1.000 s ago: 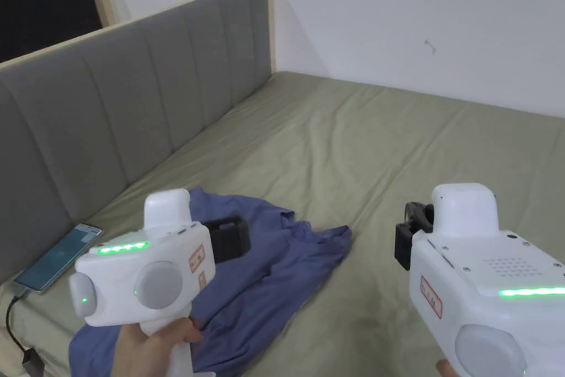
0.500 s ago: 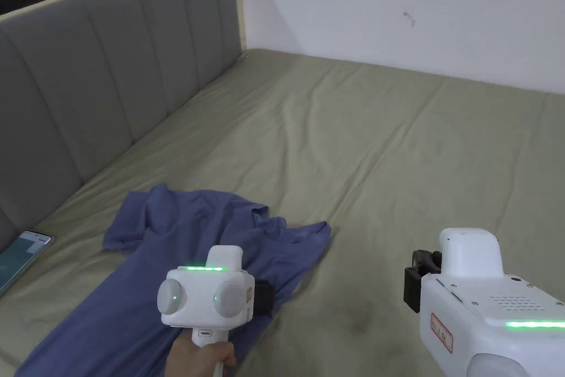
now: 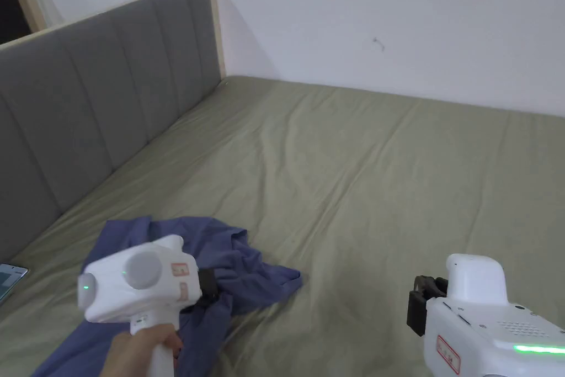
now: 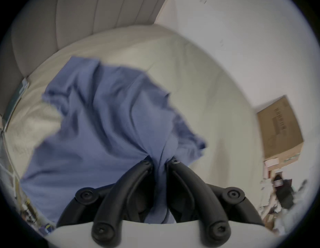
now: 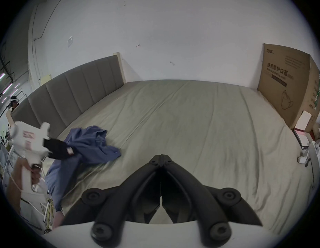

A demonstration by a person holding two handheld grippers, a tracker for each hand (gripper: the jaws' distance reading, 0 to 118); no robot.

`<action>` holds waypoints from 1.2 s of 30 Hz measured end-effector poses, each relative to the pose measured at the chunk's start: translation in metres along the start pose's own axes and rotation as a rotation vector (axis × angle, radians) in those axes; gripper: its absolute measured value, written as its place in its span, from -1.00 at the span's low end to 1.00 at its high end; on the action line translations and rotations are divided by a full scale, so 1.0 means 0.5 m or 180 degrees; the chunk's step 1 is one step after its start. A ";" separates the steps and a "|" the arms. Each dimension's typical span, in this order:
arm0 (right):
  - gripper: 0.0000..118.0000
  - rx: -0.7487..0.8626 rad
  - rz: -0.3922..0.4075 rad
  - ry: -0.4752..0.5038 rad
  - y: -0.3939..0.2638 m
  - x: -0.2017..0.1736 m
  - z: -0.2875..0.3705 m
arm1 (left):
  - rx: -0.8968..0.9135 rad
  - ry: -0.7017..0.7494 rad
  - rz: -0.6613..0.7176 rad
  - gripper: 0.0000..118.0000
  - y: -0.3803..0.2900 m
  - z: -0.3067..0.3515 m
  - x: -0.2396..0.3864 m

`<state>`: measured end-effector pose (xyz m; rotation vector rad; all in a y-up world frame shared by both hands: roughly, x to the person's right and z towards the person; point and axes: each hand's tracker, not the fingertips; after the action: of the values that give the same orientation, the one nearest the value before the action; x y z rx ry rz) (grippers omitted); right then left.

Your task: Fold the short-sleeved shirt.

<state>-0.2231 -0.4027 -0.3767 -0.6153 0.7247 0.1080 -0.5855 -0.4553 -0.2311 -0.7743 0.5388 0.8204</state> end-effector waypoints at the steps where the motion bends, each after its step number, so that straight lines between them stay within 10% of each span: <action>1: -1.00 0.0021 -0.0019 -0.0046 0.005 0.010 0.007 | 0.0138 -0.0141 -0.0050 -0.81 0.013 0.030 0.017; 17: -1.00 0.1019 -0.0276 -0.1117 0.070 0.263 0.336 | -0.0198 -0.2523 -0.1074 -0.81 -0.159 0.148 0.697; 22: -1.00 0.0953 -0.0280 -0.1883 0.044 0.382 0.443 | -0.0832 -0.2385 -0.1640 -0.81 -0.386 0.045 0.820; 28: -1.00 0.0519 -0.0794 -0.1990 -0.059 0.476 0.447 | -0.1623 -0.1634 -0.2405 -0.80 -0.660 -0.143 0.805; 30: -1.00 0.0334 -0.0838 -0.1963 -0.087 0.489 0.430 | -0.1786 -0.1358 -0.2585 -0.53 -0.709 -0.169 0.782; 33: -1.00 0.0146 -0.0834 -0.1973 -0.112 0.497 0.404 | -0.1781 -0.1365 -0.2546 0.67 -0.709 -0.175 0.754; 36: -1.00 0.0098 -0.0877 -0.1869 -0.111 0.492 0.379 | -0.1862 -0.1588 -0.2212 0.86 -0.657 -0.157 0.758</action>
<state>0.0897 -0.3696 -0.3991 -0.6082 0.0714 0.0186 -0.1122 -0.4951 -0.4100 -1.1488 -0.4347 0.4760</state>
